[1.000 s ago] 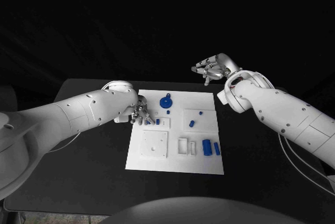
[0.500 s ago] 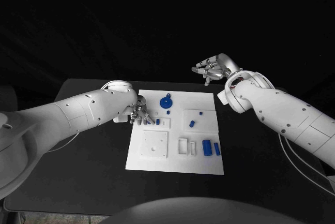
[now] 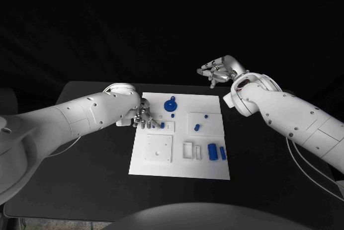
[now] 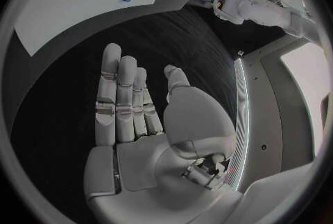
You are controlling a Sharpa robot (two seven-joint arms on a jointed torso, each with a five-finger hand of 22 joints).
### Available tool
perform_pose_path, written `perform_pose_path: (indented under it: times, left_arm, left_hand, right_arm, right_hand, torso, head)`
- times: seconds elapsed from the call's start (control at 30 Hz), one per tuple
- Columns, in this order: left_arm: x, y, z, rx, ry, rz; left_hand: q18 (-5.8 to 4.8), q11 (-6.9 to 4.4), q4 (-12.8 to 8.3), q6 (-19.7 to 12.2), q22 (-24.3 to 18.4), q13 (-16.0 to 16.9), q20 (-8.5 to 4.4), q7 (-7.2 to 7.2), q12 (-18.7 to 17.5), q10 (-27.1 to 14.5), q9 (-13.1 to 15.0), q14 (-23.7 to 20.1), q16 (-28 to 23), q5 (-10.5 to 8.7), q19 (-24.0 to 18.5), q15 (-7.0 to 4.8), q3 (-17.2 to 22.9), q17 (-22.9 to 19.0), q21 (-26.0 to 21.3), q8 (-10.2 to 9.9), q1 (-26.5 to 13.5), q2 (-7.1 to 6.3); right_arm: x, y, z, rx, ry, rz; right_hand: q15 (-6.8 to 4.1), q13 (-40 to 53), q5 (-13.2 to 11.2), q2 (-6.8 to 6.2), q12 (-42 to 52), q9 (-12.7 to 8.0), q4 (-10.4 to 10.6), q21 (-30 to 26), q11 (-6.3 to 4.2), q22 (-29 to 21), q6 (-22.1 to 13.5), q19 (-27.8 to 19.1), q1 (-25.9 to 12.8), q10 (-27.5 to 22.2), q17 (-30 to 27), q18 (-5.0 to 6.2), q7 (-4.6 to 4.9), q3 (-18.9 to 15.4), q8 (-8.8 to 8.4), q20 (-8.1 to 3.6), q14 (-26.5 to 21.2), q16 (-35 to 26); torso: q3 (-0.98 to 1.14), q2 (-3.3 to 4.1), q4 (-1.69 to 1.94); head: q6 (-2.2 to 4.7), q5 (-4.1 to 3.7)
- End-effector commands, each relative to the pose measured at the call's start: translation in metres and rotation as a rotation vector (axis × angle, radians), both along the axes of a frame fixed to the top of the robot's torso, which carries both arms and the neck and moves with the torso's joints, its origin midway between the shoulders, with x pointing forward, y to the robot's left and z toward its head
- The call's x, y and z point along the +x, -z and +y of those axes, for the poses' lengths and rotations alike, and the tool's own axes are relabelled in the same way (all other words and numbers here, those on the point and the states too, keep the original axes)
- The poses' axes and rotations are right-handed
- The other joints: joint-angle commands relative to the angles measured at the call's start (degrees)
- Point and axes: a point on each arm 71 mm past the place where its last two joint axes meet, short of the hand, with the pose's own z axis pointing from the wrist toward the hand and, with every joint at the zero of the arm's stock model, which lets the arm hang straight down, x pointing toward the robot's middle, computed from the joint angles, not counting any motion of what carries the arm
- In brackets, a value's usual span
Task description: Assemble the parts on the task board
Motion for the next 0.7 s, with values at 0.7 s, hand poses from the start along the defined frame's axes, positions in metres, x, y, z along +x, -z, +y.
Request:
perform_pose_path:
  times: [0.7]
  left_arm:
    - [-0.001, -0.002, 0.017, -0.009, -0.06, -0.03]
  left_hand:
    - [-0.96, 0.29, -0.3, -1.9, 1.1, 0.0, -0.27, 1.55, -0.4, 1.6, -0.1, 0.0, -0.5, 0.01, 0.2, -0.14, -0.5, 0.3, -0.3, -2.5, 3.3, 2.66]
  right_arm:
    - [0.0, 0.0, 0.0, -0.009, -0.005, -0.005]
  right_hand:
    - [-0.06, 0.0, 0.2, 0.01, 0.1, 0.0, 0.3, 0.3, -0.2, 0.0, 0.2, 0.9, -0.4, 0.2, 0.1, -0.21, 0.04, 0.0, -0.14, -0.28, 0.3, -0.3]
  torso:
    - [-0.01, -0.05, 0.09]
  head:
    - [0.35, -0.07]
